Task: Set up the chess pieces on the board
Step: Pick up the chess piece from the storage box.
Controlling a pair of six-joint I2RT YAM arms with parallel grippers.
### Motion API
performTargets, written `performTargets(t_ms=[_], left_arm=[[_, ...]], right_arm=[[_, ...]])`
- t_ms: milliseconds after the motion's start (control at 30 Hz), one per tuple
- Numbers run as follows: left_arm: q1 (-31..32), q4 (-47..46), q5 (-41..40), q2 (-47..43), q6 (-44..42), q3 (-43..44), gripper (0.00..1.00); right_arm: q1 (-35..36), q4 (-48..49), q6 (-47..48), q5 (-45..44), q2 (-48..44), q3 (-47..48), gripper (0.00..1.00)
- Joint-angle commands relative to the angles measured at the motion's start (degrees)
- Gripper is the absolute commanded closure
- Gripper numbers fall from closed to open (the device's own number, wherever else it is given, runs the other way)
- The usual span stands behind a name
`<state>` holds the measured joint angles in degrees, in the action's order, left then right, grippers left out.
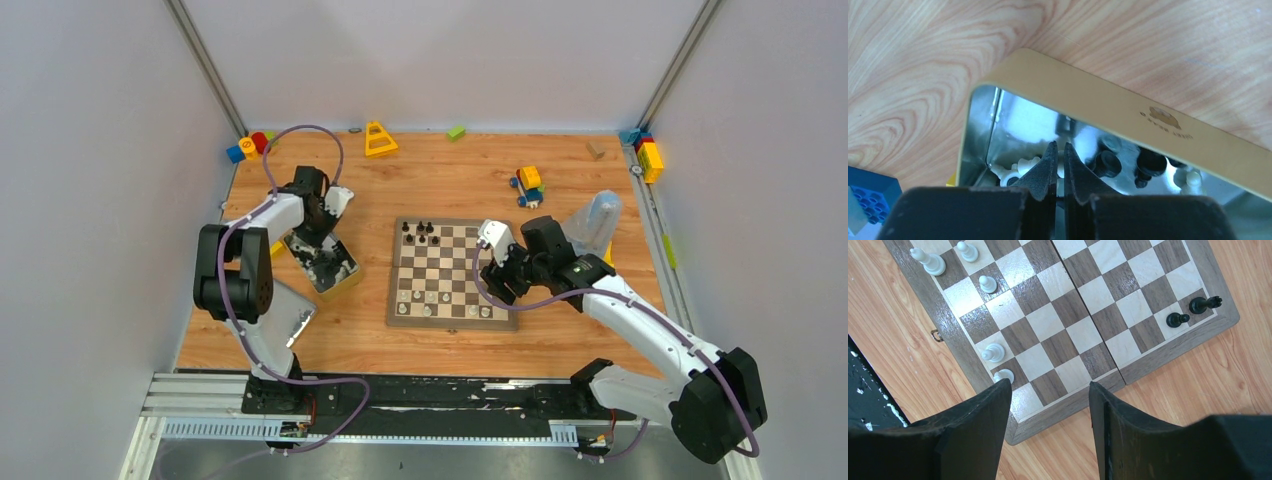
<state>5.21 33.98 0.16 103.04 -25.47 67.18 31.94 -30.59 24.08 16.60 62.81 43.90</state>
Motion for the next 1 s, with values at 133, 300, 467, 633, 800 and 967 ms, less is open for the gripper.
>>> performTargets(t_ms=[133, 300, 467, 633, 800, 967], left_arm=[[-0.20, 0.91, 4.33, -10.22, -1.46, -3.05, 0.97], [-0.19, 0.41, 7.26, -14.90, -1.34, -4.92, 0.99], [-0.20, 2.05, 12.95, -16.85, -0.77, -4.18, 1.00], [0.23, 4.84, 22.88, -20.38, -1.30, -2.25, 1.00], [7.92, 5.53, 23.95, -24.69, -1.76, -0.13, 1.00], [22.28, 6.48, 20.36, -23.63, -2.15, 5.20, 1.00]], right_arm=[[-0.30, 0.88, -0.50, 0.86, 0.30, 0.26, 0.41], [-0.30, 0.86, -0.43, 0.87, 0.62, 0.31, 0.41], [-0.30, 0.79, -0.52, 0.81, 0.47, 0.30, 0.42], [-1.02, 1.06, -1.14, 0.78, -0.18, 1.17, 0.42], [-7.57, 1.10, -2.80, 3.41, -0.12, 4.02, 0.42], [-16.10, 1.06, -4.07, 4.18, 0.23, 6.40, 0.42]])
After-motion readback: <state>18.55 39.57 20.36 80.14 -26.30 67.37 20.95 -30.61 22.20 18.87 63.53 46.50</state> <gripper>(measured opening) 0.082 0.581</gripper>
